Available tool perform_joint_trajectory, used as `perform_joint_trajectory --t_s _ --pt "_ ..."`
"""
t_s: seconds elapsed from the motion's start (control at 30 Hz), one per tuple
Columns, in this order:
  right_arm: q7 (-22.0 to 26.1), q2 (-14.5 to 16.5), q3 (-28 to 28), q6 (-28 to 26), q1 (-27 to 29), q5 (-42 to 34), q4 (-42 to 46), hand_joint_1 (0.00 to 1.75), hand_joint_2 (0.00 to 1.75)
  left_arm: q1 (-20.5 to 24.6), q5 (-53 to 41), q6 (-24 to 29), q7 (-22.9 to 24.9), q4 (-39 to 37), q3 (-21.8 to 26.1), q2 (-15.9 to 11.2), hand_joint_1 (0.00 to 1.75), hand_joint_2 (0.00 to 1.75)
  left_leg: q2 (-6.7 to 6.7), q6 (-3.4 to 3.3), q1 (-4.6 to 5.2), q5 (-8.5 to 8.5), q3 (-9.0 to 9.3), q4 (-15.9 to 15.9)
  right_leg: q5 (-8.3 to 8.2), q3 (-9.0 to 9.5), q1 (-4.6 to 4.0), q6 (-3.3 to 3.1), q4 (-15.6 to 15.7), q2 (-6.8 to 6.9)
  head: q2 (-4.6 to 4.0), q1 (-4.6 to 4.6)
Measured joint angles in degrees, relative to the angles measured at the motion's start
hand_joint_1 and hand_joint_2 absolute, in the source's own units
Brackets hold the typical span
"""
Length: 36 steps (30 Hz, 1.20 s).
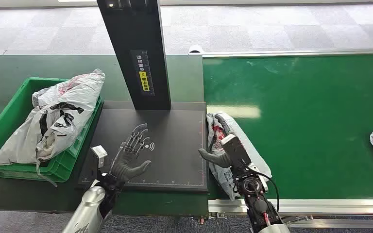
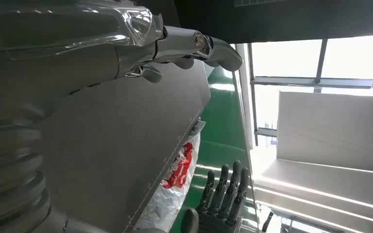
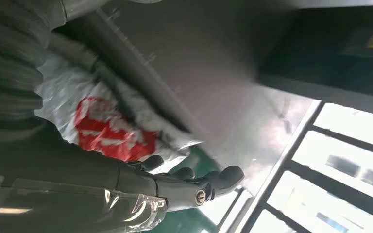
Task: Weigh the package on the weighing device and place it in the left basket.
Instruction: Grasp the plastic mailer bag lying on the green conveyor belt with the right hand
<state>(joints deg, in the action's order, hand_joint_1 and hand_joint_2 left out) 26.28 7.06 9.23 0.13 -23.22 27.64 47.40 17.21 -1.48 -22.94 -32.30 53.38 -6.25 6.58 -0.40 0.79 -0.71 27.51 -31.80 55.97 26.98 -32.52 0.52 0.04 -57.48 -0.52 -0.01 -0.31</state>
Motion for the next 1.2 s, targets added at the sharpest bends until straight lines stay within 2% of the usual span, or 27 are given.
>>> perform_joint_trajectory --t_s 0.2,0.37,0.5,0.57,0.67,0.87,0.97,1.0,1.1,1.13,1.2 --pt "-8.29 -2.22 2.42 -1.42 -2.39 9.37 -6.39 0.0 1.75 -0.32 -1.02 1.03 0.76 0.16 0.3 -0.31 0.0 1.75 -0.05 0.0 0.0 0.0 0.04 0.0 0.0 0.03 0.0 0.0 0.0 0.01 0.0 -0.01" --pt "-12.24 -3.32 2.95 -2.82 -5.08 11.94 -10.21 0.0 1.75 -0.78 -1.23 1.4 1.87 0.85 0.74 -0.54 0.0 1.75 0.04 0.0 0.0 0.02 0.41 -0.01 0.03 0.37 0.0 0.01 0.02 -0.02 0.01 -0.02" --pt "-17.76 -5.0 2.98 -0.81 -4.81 14.92 -12.17 0.0 1.75 -1.3 -1.43 1.43 3.23 1.53 0.92 -0.72 0.0 1.75 -0.08 -0.02 0.02 0.0 0.46 0.0 0.0 0.49 0.02 0.03 0.03 0.07 0.0 0.01" --pt "-18.96 -5.51 3.05 -0.28 -4.9 15.63 -12.85 0.0 1.75 -1.35 -1.58 1.43 3.53 1.67 0.93 -0.74 0.0 1.75 -0.1 -0.03 0.02 -0.01 0.52 0.01 -0.02 0.53 0.02 0.05 0.03 0.08 0.0 -0.01" --pt "-19.95 -5.92 3.16 0.3 -5.36 16.05 -13.56 0.0 1.75 -1.36 -1.61 1.43 3.72 1.77 0.93 -0.73 0.0 1.75 -0.18 -0.03 0.02 -0.02 0.58 0.01 -0.02 0.6 0.02 0.05 0.03 0.17 0.01 -0.02" --pt "-27.64 -6.48 3.4 1.07 -7.09 18.39 -15.64 0.0 1.75 -1.39 -1.65 1.8 4.25 1.81 0.93 -0.48 0.0 1.75 -0.32 -0.04 0.02 -0.02 0.76 0.02 0.04 0.74 0.03 0.1 0.06 0.34 0.0 -0.02" --pt "-29.65 -6.68 3.43 0.95 -7.49 19.46 -16.26 0.0 1.75 -1.5 -1.74 2.03 4.67 1.88 0.94 -0.31 0.0 1.75 -0.48 -0.04 0.02 -0.02 0.81 0.03 0.07 0.86 0.03 0.13 0.09 0.49 0.0 -0.01" --pt "-29.93 -6.72 3.43 0.95 -7.56 19.61 -16.42 0.05 1.75 -1.55 -1.76 2.08 4.74 1.9 0.94 -0.26 0.0 1.75 -0.5 -0.05 0.02 -0.02 0.83 0.03 0.07 0.9 0.03 0.13 0.1 0.51 0.01 -0.01" --pt "-30.01 -6.8 3.41 1.09 -7.59 19.73 -16.71 1.35 1.75 -1.73 -1.8 2.23 4.8 2.04 0.94 -0.19 0.0 1.75 -0.53 -0.05 0.03 -0.02 0.86 0.06 0.07 0.98 0.03 0.13 0.11 0.53 0.0 -0.01" --pt "-29.81 -6.81 3.37 1.32 -7.6 19.66 -16.78 1.73 1.75 -1.79 -1.8 2.28 4.82 2.09 0.94 -0.18 0.0 1.75 -0.53 -0.06 0.03 -0.02 0.87 0.07 0.07 1.0 0.03 0.13 0.11 0.53 0.0 -0.01" --pt "-29.04 -6.8 3.16 2.03 -7.73 19.36 -16.9 1.75 1.75 -1.86 -1.79 2.33 4.87 2.16 0.94 -0.16 0.0 1.75 -0.52 -0.06 0.03 -0.02 0.89 0.07 0.07 1.03 0.03 0.13 0.11 0.53 0.0 -0.01"
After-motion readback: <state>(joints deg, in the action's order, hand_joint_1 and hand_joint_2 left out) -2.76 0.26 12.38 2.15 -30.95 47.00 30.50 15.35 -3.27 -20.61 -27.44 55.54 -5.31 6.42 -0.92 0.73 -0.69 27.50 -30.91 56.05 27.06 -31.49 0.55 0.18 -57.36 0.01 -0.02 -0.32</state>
